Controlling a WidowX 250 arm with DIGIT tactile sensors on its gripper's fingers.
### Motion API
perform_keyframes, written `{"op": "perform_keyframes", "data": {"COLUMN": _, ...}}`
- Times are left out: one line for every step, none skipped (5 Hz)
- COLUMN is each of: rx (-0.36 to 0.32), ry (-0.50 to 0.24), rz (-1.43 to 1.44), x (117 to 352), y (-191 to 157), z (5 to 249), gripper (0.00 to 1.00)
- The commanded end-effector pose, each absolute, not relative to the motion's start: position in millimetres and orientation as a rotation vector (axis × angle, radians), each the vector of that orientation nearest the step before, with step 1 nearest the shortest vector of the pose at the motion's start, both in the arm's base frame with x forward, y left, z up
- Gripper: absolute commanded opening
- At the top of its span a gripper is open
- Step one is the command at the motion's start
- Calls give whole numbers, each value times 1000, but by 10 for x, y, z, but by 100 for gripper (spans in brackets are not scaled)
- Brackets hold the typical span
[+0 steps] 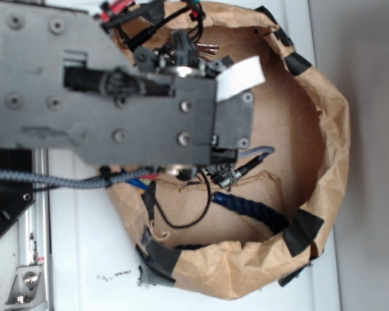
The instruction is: Grab the silver keys.
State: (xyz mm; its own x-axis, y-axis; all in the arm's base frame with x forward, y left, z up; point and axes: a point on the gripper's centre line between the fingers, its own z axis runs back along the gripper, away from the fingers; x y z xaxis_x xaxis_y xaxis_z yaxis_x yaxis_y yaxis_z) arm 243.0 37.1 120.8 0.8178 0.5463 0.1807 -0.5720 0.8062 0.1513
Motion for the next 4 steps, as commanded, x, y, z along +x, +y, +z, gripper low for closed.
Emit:
{"op": "perform_keyframes", "data": {"rx": 200, "ry": -154, "rz": 625, "x": 2415, "y": 497, "z": 1281, "gripper": 100}}
{"op": "perform_keyframes", "data": {"rx": 200, "ry": -154, "rz": 625, "x": 2415, "y": 497, "z": 1281, "gripper": 100}}
{"op": "perform_keyframes", "data": {"rx": 210, "ry": -147, "rz": 625, "x": 2451, "y": 622, "z": 1044, "gripper": 100}}
{"op": "perform_keyframes", "data": {"rx": 238, "ry": -143, "rz": 611, "x": 2362, "y": 749, "z": 945, "gripper": 100}}
